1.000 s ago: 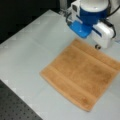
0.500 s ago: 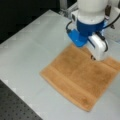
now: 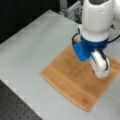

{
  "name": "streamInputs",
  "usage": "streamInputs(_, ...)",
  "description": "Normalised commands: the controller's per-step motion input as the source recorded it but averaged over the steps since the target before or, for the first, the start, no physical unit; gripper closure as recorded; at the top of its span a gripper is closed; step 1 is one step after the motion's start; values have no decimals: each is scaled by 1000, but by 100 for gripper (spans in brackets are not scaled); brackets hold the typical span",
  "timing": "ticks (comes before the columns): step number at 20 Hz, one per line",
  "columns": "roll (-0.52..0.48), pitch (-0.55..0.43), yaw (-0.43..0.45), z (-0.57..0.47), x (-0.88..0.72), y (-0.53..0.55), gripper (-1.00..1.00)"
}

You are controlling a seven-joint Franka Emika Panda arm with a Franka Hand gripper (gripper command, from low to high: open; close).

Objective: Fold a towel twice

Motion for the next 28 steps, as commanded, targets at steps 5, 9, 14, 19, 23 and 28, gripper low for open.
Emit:
streamInputs(5, -251, 271, -3, -35, 483, 181, -100)
streamInputs(9, -256, 253, 27, -49, 505, 242, -100)
streamInputs(14, -264, 244, 7, -4, 481, 312, -100)
streamInputs(19, -257, 195, 0, -7, 429, 304, -100)
streamInputs(23, -257, 78, 30, 17, 392, 225, -100)
streamInputs(28, -261, 42, -12, -44, 462, 247, -100)
